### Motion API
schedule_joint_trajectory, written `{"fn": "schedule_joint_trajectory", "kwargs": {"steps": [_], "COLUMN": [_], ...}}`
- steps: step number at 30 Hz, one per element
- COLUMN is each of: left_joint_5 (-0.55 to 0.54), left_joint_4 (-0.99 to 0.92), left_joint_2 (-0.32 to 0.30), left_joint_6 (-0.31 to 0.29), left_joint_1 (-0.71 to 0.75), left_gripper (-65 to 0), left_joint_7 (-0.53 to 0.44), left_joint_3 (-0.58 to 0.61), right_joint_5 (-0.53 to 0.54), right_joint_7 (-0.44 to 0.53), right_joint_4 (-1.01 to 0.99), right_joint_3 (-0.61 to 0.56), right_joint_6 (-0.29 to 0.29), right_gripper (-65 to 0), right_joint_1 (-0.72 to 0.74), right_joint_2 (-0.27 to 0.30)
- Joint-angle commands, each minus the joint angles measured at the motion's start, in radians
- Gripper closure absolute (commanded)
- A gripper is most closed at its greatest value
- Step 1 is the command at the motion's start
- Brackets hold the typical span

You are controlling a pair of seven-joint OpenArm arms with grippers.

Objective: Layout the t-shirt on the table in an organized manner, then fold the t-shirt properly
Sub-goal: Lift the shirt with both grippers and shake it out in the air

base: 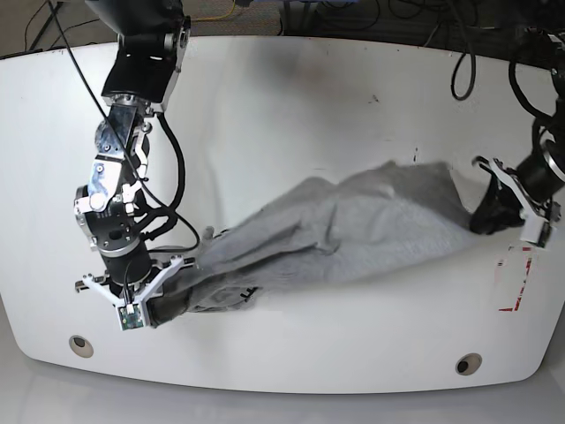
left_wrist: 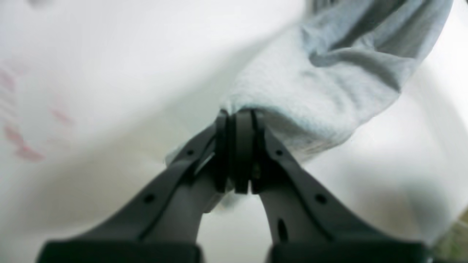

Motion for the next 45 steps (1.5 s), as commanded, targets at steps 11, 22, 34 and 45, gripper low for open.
{"fn": "schedule_joint_trajectory", "kwargs": {"steps": [11, 22, 34, 45], "left_joint_5": [-0.043, -0.227, -0.345, -0.374], "left_joint_4": [-0.025, -0.288, -0.447, -0.493], "left_joint_2": [-0.134, -0.233, -0.313, -0.328], "left_joint_6": [-0.003, -0.003, -0.003, -0.003], "left_joint_1": [-0.247, -0.562, -0.767, -1.023], "left_gripper": [0.0, 0.0, 0.0, 0.0], "left_joint_7": [-0.027, -0.026, -0.026, -0.026], "left_joint_3": [-0.031, -0.027, -0.011, 0.205], "right_joint_5": [0.006, 0.006, 0.011, 0.008], "right_joint_7": [0.028, -0.049, -0.082, -0.082], "right_joint_4": [-0.066, -0.145, -0.221, -0.254], "right_joint_3": [0.003, 0.001, 0.001, -0.111], "right_joint_6": [-0.005, -0.004, -0.002, -0.002], "right_gripper": [0.0, 0.0, 0.0, 0.0], "right_joint_1": [0.227, 0.496, 0.683, 0.806], "right_joint_2": [0.038, 0.082, 0.145, 0.168]}}
